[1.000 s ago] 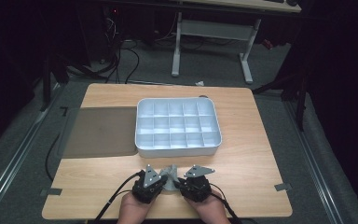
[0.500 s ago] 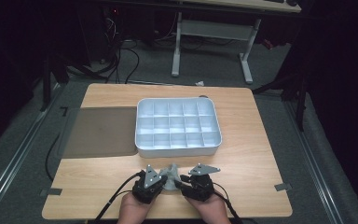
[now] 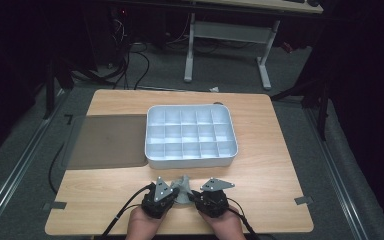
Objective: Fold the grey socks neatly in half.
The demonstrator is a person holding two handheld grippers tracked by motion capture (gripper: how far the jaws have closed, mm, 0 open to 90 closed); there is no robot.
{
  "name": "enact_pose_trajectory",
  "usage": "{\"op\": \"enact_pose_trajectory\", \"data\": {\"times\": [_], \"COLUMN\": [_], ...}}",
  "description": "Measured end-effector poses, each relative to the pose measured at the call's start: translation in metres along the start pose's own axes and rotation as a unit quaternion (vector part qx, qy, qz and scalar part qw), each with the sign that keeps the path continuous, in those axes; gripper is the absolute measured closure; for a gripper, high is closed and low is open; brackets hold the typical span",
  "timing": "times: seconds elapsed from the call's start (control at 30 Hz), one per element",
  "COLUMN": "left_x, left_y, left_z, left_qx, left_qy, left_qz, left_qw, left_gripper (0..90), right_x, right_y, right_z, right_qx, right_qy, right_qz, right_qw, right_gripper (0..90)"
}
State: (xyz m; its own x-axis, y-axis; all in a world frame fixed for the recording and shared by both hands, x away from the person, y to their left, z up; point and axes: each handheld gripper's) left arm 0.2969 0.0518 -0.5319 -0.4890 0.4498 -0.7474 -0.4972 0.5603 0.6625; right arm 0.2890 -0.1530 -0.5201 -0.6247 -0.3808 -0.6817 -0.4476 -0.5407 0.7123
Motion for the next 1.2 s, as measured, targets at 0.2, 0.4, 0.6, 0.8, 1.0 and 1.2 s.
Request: {"op": "enact_pose_trajectory", "data": {"times": [0.2, 0.4, 0.6, 0.8, 1.0, 1.2], "left_x": [-0.002, -0.007, -0.003, -0.003, -0.002, -0.002], "left_y": [0.001, 0.015, -0.001, -0.003, -0.004, -0.004], "left_z": [0.000, -0.006, -0.009, -0.010, -0.010, -0.011], "left_qx": [0.001, 0.016, 0.011, 0.011, 0.006, 0.004], "left_qy": [0.004, 0.028, 0.020, 0.015, 0.014, 0.009], "left_qz": [0.006, -0.023, 0.004, 0.003, 0.001, 0.001], "left_qw": [1.0000, 0.9992, 0.9997, 0.9998, 0.9999, 1.0000], "left_gripper": [87.8, 85.2, 88.5, 88.5, 89.5, 89.5], "right_x": [-0.002, -0.001, 0.000, -0.003, -0.011, -0.014], "right_y": [0.003, 0.001, 0.002, 0.006, 0.006, 0.021], "right_z": [0.006, 0.005, 0.004, 0.007, 0.015, 0.008], "right_qx": [0.007, 0.011, 0.011, 0.015, 0.018, 0.017], "right_qy": [0.015, 0.007, 0.006, 0.016, 0.039, 0.027], "right_qz": [-0.002, 0.003, 0.002, 0.004, 0.007, -0.018], "right_qw": [0.9999, 0.9999, 0.9999, 0.9998, 0.9991, 0.9993], "right_gripper": [82.9, 82.9, 82.9, 82.7, 82.0, 70.6]}}
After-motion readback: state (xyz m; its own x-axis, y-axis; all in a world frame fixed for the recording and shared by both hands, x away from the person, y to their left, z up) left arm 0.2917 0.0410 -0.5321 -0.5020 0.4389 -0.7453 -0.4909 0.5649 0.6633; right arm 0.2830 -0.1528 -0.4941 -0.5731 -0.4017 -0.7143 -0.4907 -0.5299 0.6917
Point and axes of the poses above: each handheld gripper's, and its own axes: y roughly backward along the jaws, x roughly out of its underside, z roughly to its left, and after that the axes turned 5 degrees about z, right-handed
